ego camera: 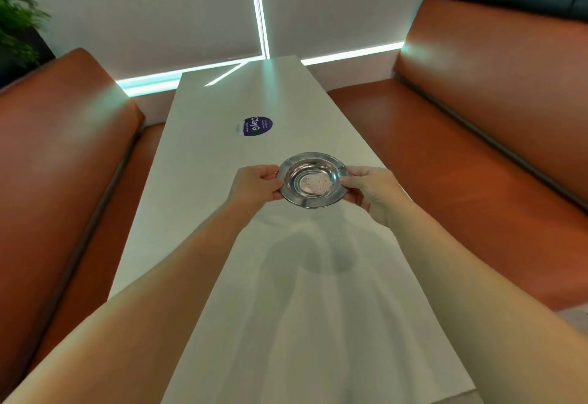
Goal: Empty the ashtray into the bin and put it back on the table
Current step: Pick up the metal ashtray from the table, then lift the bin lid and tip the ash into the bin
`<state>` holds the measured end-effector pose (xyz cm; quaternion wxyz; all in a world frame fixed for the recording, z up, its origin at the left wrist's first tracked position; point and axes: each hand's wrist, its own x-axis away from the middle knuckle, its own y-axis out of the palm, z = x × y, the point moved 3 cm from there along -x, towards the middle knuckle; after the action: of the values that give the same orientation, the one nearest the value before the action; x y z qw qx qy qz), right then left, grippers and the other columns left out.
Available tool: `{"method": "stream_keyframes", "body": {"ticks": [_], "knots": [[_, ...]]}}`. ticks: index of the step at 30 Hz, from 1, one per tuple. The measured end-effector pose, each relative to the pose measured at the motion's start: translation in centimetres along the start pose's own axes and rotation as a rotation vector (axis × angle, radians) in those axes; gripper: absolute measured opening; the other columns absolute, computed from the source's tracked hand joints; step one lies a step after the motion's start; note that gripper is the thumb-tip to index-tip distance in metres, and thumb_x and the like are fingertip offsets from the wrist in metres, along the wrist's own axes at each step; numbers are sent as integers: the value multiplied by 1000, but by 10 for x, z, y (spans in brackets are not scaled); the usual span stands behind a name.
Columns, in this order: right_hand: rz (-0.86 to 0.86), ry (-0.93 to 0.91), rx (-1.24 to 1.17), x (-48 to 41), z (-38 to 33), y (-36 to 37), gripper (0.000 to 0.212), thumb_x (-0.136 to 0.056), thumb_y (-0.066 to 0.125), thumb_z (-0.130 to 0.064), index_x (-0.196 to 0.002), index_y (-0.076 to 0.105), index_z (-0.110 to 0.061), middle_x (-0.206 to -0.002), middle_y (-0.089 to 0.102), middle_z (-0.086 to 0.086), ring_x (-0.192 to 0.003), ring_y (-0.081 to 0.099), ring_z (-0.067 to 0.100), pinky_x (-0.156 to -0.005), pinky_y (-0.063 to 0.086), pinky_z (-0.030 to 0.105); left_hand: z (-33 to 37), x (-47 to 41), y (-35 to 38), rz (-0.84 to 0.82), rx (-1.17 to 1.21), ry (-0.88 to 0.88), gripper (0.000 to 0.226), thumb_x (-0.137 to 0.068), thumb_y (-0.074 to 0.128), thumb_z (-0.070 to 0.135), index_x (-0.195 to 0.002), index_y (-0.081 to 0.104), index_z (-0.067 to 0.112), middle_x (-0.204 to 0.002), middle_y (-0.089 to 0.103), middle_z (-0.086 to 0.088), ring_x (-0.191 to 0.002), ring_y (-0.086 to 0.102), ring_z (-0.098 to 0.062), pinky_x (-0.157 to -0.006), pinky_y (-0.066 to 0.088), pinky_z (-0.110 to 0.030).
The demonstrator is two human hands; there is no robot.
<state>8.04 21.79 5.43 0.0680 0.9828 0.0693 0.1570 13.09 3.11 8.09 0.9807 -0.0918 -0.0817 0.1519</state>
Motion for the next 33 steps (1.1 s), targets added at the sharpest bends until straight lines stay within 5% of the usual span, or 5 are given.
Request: {"method": "stream_keyframes", "body": {"ticks": [4, 9, 20, 29, 33], "knots": [[30, -15, -24, 62, 0, -21, 15, -81, 57, 7, -83, 66, -6, -61, 65, 4, -40, 59, 4, -41, 51, 15, 5, 47, 10, -60, -20, 8, 42, -82, 57, -4, -123, 50, -6, -85, 60, -3, -69, 61, -12, -75, 54, -23], [83, -25, -65, 127, 1, -53, 18, -81, 58, 5, -95, 65, -2, -68, 64, 6, -47, 58, 7, -43, 52, 15, 11, 96, 29, -158, 34, 18, 42, -81, 59, -2, -123, 51, -4, -85, 63, -2, -71, 63, -14, -57, 56, -12], [162, -13, -112, 209, 22, -151, 14, -81, 61, -3, -92, 62, -13, -83, 68, 5, -70, 62, 14, -47, 51, 19, 17, 167, 117, -299, 14, 39, 42, -81, 59, -3, -122, 51, -5, -89, 63, -8, -69, 61, -13, -56, 56, -11], [196, 6, -108, 261, 27, -275, 21, -81, 61, -1, -101, 59, -7, -80, 68, 7, -58, 64, 9, -41, 49, 16, 13, 228, 232, -348, -50, 40, 44, -82, 59, -1, -125, 50, -1, -106, 61, -11, -73, 62, -10, -60, 55, -11], [197, 48, -96, 272, 44, -331, 17, -81, 60, 1, -95, 59, -9, -77, 68, 7, -50, 64, 6, -41, 51, 17, -7, 251, 283, -338, -16, 6, 40, -83, 58, 4, -122, 54, 3, -92, 64, -3, -69, 63, -8, -58, 56, -12]]}}
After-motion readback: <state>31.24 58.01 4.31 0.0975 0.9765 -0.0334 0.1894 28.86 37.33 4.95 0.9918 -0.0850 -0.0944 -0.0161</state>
